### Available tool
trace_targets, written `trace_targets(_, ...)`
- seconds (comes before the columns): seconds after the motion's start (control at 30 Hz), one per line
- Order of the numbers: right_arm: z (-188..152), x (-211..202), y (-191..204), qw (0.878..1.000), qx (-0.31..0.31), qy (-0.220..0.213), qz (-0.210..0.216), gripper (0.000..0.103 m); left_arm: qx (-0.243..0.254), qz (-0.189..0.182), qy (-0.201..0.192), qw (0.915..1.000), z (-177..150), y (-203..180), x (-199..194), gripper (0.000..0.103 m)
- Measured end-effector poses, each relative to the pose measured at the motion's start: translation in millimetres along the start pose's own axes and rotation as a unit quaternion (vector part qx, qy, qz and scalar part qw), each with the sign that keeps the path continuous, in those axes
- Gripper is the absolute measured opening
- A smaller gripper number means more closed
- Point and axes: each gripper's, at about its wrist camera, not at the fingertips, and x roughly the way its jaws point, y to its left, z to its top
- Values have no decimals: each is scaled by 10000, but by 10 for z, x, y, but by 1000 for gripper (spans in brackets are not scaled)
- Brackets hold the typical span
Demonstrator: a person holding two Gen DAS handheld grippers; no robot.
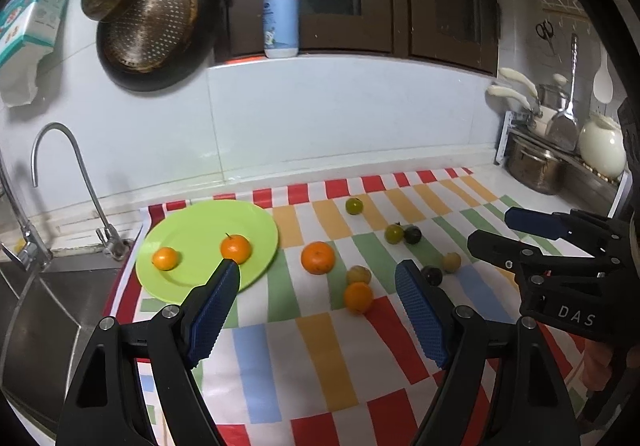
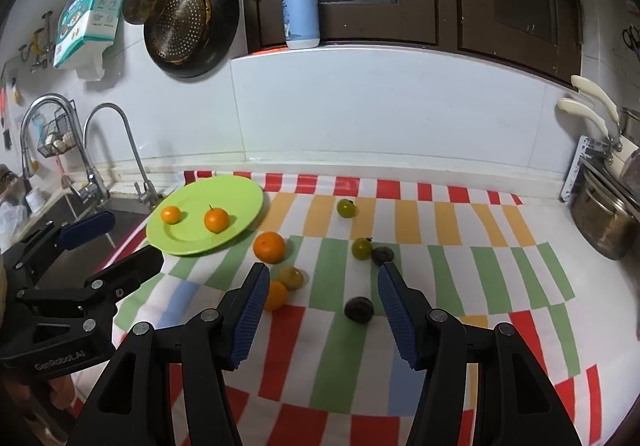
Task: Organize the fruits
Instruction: 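Lift both grippers away from the green plate, then grasp a large orange with the left gripper while the right gripper grasps a dark plum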
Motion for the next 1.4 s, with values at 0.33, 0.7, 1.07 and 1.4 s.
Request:
trace_targets(0.33,-132,173,-150,9997,-46,241,-16,57,194,-156,162,9996,-77,-157,265,78)
trace_targets(0.7,-252,546,-277,9978,105,652,59,55,290,-343,683,9967,-234,-232,719,66)
trace_targets(1.07,-387,881,-352,9941,200,1053,188,46,266,-520,1165,9915,-395,-255,1092,59)
trace_targets(1.4,-388,1081,-394,9922,268,1192,246,44,246,-536,1335,9893,-432,-263,1296,53)
